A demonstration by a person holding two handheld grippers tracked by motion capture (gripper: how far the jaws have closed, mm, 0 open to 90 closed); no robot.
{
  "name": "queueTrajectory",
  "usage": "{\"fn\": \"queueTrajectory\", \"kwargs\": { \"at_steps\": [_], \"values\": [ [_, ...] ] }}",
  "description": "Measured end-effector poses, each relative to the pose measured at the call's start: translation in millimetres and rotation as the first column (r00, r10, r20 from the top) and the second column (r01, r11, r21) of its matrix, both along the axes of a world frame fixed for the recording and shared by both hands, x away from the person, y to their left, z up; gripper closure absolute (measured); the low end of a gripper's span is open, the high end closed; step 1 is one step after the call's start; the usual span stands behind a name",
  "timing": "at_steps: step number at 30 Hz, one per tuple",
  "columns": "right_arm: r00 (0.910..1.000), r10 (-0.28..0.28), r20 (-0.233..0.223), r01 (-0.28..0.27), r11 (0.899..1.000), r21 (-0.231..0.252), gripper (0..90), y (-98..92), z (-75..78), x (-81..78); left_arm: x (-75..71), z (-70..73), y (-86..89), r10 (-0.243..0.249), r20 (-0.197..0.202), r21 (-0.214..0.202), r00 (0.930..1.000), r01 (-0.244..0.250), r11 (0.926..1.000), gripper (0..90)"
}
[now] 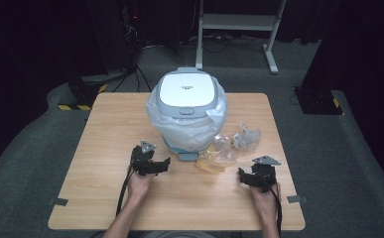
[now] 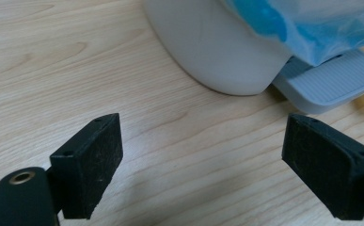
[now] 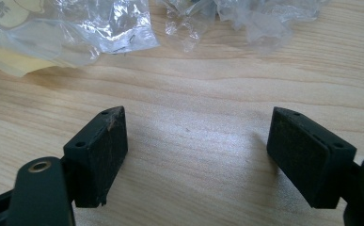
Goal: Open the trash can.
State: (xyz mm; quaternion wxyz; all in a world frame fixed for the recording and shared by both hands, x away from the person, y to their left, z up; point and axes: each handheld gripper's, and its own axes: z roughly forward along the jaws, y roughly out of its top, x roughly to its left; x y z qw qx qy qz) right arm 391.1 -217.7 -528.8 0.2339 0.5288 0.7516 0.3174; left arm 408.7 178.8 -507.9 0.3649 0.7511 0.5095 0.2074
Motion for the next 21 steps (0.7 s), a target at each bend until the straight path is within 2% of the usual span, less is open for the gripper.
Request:
{"fn": "queueTrajectory", "kwargs": {
  "at_steps": [4,13,21],
  "values": [
    [1.0,0.0,0.0,0.0,1.0,0.0,20.7,0.0,0.0,0.0,2.7,1.6,-6.1,-0.018,-0.001,0.006,0.9998,0.018,0.9998,12.7],
    [1.0,0.0,0.0,0.0,1.0,0.0,20.7,0.0,0.0,0.0,10.8,3.5,-22.0,-0.042,-0.012,-0.014,0.9991,0.041,0.999,12.5],
    [1.0,0.0,0.0,0.0,1.0,0.0,20.7,0.0,0.0,0.0,18.5,4.5,-33.6,-0.062,-0.024,-0.003,0.9978,0.062,0.9981,12.4]
  ]
}}
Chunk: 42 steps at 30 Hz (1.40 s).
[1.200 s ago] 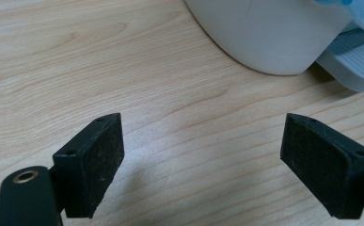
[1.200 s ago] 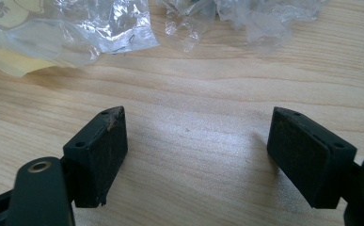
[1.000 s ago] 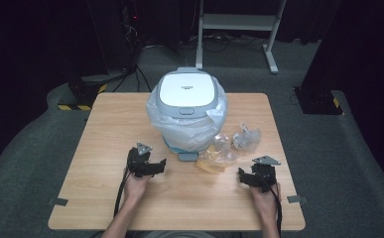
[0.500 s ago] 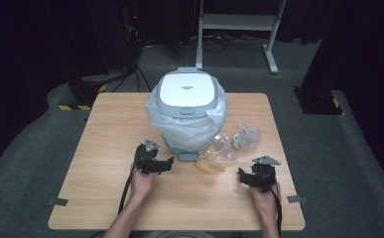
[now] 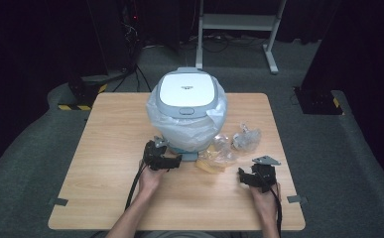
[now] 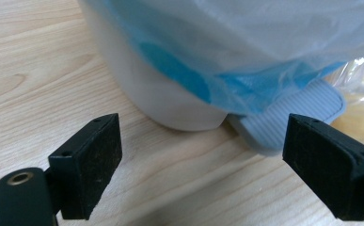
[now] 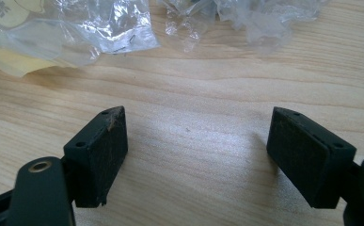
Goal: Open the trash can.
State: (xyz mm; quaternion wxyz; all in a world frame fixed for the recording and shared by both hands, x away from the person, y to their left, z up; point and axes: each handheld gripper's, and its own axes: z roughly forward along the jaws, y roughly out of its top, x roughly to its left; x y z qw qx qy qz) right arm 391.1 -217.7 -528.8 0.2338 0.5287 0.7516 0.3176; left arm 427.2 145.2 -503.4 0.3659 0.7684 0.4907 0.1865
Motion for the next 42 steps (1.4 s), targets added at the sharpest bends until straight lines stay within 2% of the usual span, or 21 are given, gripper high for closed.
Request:
{"fn": "queueTrajectory", "kwargs": {
  "at_steps": [5,14,19,20,22,30,42],
  "values": [
    [1.0,0.0,0.0,0.0,1.0,0.0,20.7,0.0,0.0,0.0,3.0,-2.0,-4.4,0.002,-0.007,-0.004,1.0,-0.002,1.0,11.8],
    [1.0,0.0,0.0,0.0,1.0,0.0,20.7,0.0,0.0,0.0,6.4,-0.5,-15.0,0.018,0.027,-0.007,0.9995,-0.018,0.9998,11.5],
    [1.0,0.0,0.0,0.0,1.0,0.0,20.7,0.0,0.0,0.0,8.2,-2.8,-17.1,0.034,0.021,-0.003,0.9992,-0.034,0.9994,11.0],
    [1.0,0.0,0.0,0.0,1.0,0.0,20.7,0.0,0.0,0.0,9.0,-3.6,-16.8,0.036,0.026,0.009,0.999,-0.036,0.9993,11.0],
    [1.0,0.0,0.0,0.0,1.0,0.0,20.7,0.0,0.0,0.0,9.9,-4.4,-16.2,0.038,0.026,-0.001,0.9989,-0.038,0.9993,10.5],
    [1.0,0.002,0.001,-0.002,1.0,0.0,20.9,0.1,0.0,0.0,11.2,-7.1,-15.9,0.019,0.037,0.02,0.9992,-0.019,0.9996,8.8],
    [1.0,0.001,0.001,-0.001,1.0,0.0,20.9,0.2,-0.1,0.1,10.1,-11.2,-14.9,0.009,0.053,0.017,0.9985,-0.01,0.9998,8.4]
  ]
}}
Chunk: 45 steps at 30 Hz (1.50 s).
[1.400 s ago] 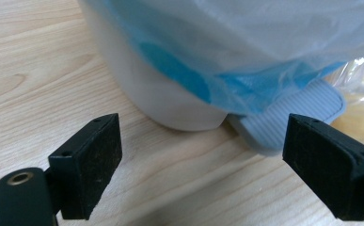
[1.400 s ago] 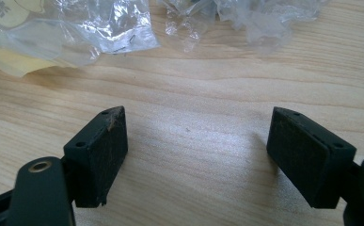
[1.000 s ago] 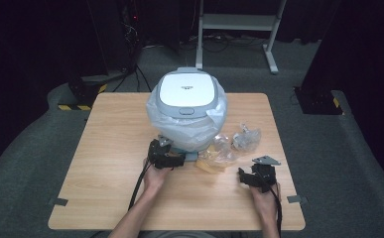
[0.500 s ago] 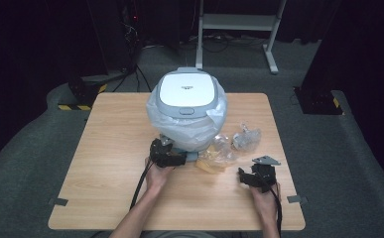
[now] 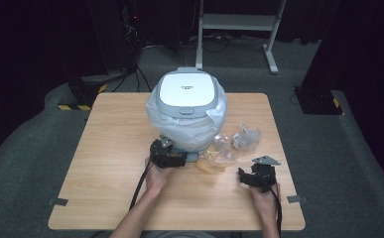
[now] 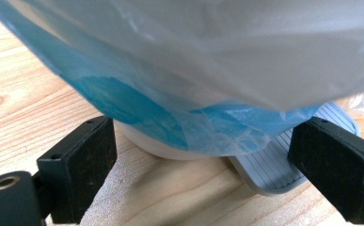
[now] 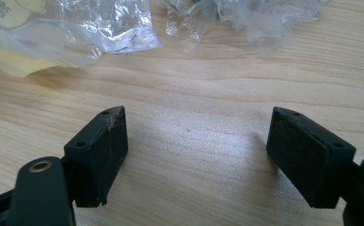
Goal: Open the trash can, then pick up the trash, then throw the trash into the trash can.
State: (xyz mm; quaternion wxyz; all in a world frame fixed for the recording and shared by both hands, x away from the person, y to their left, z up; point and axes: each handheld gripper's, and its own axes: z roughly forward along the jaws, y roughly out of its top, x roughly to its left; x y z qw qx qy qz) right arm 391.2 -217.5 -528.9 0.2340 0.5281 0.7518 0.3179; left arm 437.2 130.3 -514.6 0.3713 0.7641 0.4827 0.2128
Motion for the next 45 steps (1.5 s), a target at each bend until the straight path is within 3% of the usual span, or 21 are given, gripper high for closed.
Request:
{"fn": "queueTrajectory", "kwargs": {
  "at_steps": [2,16,28,33,35,36,43,45],
  "values": [
    [1.0,0.0,0.0,0.0,1.0,0.0,20.8,0.0,0.0,0.0,-0.3,-1.7,0.3,-0.002,-0.006,-0.02,1.0,0.002,0.9998,8.4],
    [1.0,-0.001,0.0,0.001,1.0,0.0,20.9,0.0,0.0,0.0,0.2,-4.8,0.6,-0.007,-0.01,-0.017,0.9999,0.006,0.9998,8.4],
    [1.0,-0.001,-0.001,0.001,1.0,0.001,20.9,0.2,0.0,0.0,1.6,-9.7,-1.2,-0.003,-0.016,0.011,0.9999,0.003,0.9999,8.5],
    [1.0,-0.001,-0.001,0.001,1.0,0.0,21.0,0.2,0.0,0.1,1.5,-10.5,-2.1,-0.005,-0.03,0.0,0.9996,0.005,1.0,8.5],
    [1.0,-0.001,-0.001,0.001,1.0,0.001,21.0,0.2,0.0,0.1,2.0,-10.2,-0.3,-0.007,-0.022,0.017,0.9997,0.008,0.9998,8.5],
    [1.0,-0.001,0.0,0.001,1.0,0.001,21.0,0.2,0.0,0.1,1.8,-11.1,-1.2,-0.004,-0.03,-0.007,0.9995,0.004,1.0,8.5],
    [1.0,0.006,-0.001,-0.006,1.0,0.002,21.3,0.6,0.0,0.1,1.2,-11.3,0.0,-0.001,-0.019,0.003,0.9998,0.001,1.0,8.8],
    [1.0,0.009,0.0,-0.009,1.0,0.0,21.3,0.6,0.0,0.3,1.9,-12.2,0.9,-0.002,-0.027,-0.016,0.9996,0.001,0.9999,8.7]
  ]
}}
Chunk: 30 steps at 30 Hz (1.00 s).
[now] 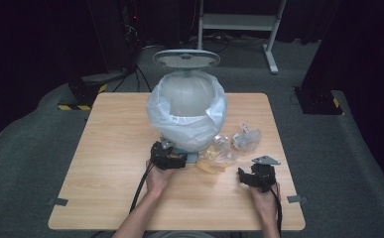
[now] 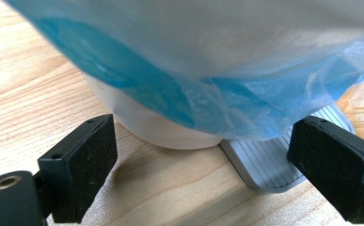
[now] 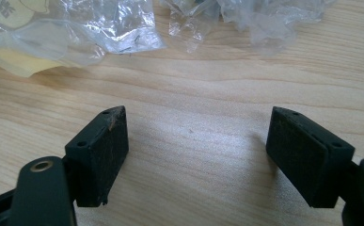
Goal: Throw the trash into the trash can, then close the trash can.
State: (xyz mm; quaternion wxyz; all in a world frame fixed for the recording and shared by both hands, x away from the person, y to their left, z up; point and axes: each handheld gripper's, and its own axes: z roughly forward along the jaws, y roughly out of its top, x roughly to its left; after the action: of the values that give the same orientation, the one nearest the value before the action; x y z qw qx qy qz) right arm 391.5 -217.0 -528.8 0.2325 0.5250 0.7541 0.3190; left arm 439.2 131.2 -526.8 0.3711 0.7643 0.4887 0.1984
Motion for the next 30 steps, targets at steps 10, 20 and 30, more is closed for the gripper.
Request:
{"fn": "queueTrajectory", "kwargs": {
  "at_steps": [10,20,30],
  "values": [
    [1.0,0.005,0.0,-0.005,1.0,-0.001,21.2,0.1,0.0,0.4,0.5,-1.0,1.1,-0.005,0.0,-0.014,1.0,0.005,0.9999,9.0],
    [1.0,0.005,-0.001,-0.005,1.0,-0.001,21.0,0.0,0.0,0.5,-0.1,-0.9,0.4,0.0,0.006,-0.014,1.0,0.0,0.9999,9.1],
    [0.9977,0.056,-0.038,-0.053,0.997,0.062,26.3,-1.6,9.7,0.5,0.7,-1.1,1.3,-0.002,-0.001,-0.019,1.0,0.002,0.9998,9.1]
  ]
}}
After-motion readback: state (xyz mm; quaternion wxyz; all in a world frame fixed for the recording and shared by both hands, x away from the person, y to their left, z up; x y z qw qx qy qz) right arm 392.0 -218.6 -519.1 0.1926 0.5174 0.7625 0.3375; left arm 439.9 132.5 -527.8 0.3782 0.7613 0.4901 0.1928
